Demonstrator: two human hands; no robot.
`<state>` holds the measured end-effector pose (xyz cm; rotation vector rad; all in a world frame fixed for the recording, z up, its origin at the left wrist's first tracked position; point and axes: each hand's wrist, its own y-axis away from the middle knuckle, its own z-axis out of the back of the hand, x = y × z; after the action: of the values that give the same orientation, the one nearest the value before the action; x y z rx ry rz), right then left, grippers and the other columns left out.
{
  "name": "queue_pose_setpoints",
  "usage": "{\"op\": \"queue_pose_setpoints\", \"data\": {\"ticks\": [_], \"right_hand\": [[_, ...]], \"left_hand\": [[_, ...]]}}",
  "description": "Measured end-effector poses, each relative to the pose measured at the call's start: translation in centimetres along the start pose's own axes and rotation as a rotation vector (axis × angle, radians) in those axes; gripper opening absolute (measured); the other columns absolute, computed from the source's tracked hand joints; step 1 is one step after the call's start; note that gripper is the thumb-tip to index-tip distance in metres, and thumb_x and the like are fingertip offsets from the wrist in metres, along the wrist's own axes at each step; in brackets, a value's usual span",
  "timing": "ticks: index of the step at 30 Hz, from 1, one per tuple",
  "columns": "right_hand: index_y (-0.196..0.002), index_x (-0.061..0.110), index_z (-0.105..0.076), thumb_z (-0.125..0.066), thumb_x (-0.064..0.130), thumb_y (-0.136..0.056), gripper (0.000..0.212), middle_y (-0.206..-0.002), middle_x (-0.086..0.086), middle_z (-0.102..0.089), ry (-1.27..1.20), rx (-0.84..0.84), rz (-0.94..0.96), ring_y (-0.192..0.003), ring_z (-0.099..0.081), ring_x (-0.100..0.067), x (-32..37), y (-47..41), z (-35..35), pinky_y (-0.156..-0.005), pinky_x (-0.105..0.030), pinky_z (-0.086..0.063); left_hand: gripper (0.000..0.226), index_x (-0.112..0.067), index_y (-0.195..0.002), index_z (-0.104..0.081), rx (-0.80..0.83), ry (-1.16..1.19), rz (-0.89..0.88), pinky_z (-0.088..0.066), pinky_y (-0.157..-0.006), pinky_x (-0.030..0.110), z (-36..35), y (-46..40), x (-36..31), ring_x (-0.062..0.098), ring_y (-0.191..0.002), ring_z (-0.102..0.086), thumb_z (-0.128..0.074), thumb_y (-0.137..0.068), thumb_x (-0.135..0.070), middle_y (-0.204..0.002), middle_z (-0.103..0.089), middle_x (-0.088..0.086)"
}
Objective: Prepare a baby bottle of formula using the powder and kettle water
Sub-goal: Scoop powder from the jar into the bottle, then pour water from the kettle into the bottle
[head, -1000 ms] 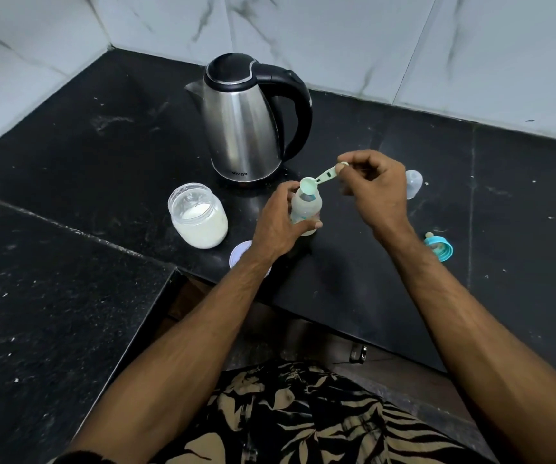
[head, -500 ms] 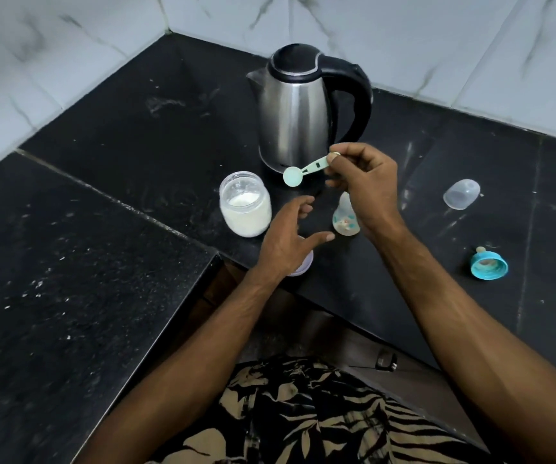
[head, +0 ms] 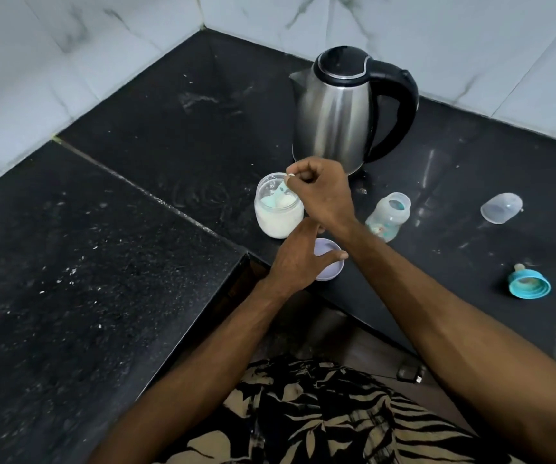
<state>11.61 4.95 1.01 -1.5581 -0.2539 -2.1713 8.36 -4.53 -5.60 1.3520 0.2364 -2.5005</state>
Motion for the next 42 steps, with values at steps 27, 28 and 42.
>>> {"op": "queue_pose_setpoints", "data": {"ticks": [27, 28, 42], "right_hand": [[-0.09, 0.015, -0.074, -0.07, 0.016, -0.088, 0.004, -0.08, 0.008, -0.071, -0.063, -0.134, 0.083, -0.073, -0.065, -0.001, -0.9, -3.1, 9.4, -0.069, -0.018, -0.053], [-0.09, 0.015, -0.073, -0.07, 0.016, -0.088, 0.004, -0.08, 0.006, -0.071, -0.089, -0.16, 0.074, -0.073, -0.065, -0.005, -1.0, -3.6, 10.3, -0.069, -0.021, -0.054], [-0.09, 0.013, -0.067, -0.074, 0.019, -0.083, 0.012, -0.069, 0.005, -0.059, -0.121, -0.287, 0.066, -0.061, -0.05, -0.006, -3.3, -10.7, 15.6, -0.063, -0.02, -0.045]], "left_hand": [[0.07, -0.019, -0.137, -0.05, -0.002, 0.117, -0.039, -0.041, -0.092, 0.011, -2.8, -3.1, -1.9, 0.003, -0.114, -0.055, -0.082, -0.078, -0.037, -0.127, -0.059, -0.006], [0.07, -0.02, -0.137, -0.049, -0.003, 0.119, -0.04, -0.043, -0.093, 0.014, -3.1, -3.2, -2.1, 0.003, -0.115, -0.055, -0.082, -0.078, -0.039, -0.127, -0.059, -0.007], [0.076, -0.026, -0.139, -0.048, -0.024, 0.148, -0.029, -0.048, -0.101, 0.036, -6.1, -6.0, -4.0, 0.004, -0.118, -0.056, -0.083, -0.073, -0.043, -0.126, -0.057, -0.012]]}}
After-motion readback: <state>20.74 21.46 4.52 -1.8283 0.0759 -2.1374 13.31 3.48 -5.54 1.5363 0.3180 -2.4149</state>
